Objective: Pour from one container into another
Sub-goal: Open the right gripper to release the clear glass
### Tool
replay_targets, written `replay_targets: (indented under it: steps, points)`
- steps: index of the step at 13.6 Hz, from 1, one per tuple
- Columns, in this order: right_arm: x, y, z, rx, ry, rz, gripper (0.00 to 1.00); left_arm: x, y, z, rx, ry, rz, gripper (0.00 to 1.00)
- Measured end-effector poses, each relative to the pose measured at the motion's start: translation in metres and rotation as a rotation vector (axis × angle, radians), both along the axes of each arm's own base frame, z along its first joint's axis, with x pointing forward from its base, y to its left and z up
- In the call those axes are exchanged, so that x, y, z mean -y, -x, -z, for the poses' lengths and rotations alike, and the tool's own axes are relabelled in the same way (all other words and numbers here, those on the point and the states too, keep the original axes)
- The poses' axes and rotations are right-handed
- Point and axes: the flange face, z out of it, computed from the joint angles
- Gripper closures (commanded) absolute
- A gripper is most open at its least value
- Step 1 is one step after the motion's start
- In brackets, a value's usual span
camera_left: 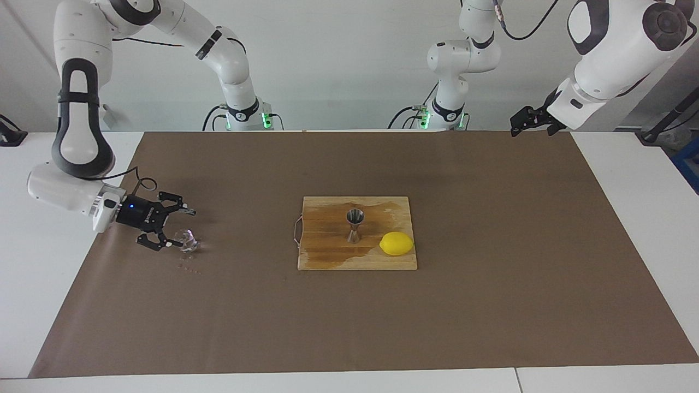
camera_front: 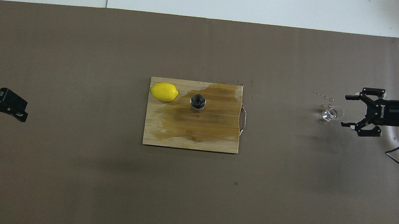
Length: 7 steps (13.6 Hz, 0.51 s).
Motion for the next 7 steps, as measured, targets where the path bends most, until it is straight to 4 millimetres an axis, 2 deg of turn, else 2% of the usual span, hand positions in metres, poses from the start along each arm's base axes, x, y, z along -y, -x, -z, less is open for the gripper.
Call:
replay_targets:
  steps: [2, 5, 7]
  points:
    - [-0.022, -0.006, -0.035, -0.082, 0.053, 0.099, 0.0, 0.0, 0.0, 0.0, 0.0, 0.0, 0.0, 0.0]
    - [-0.084, -0.017, -0.08, -0.261, 0.102, 0.305, 0.0, 0.0, 0.0, 0.0, 0.0, 0.0, 0.0, 0.0]
    - [-0.115, -0.02, -0.104, -0.361, 0.117, 0.494, 0.0, 0.0, 0.0, 0.0, 0.0, 0.0, 0.0, 0.0]
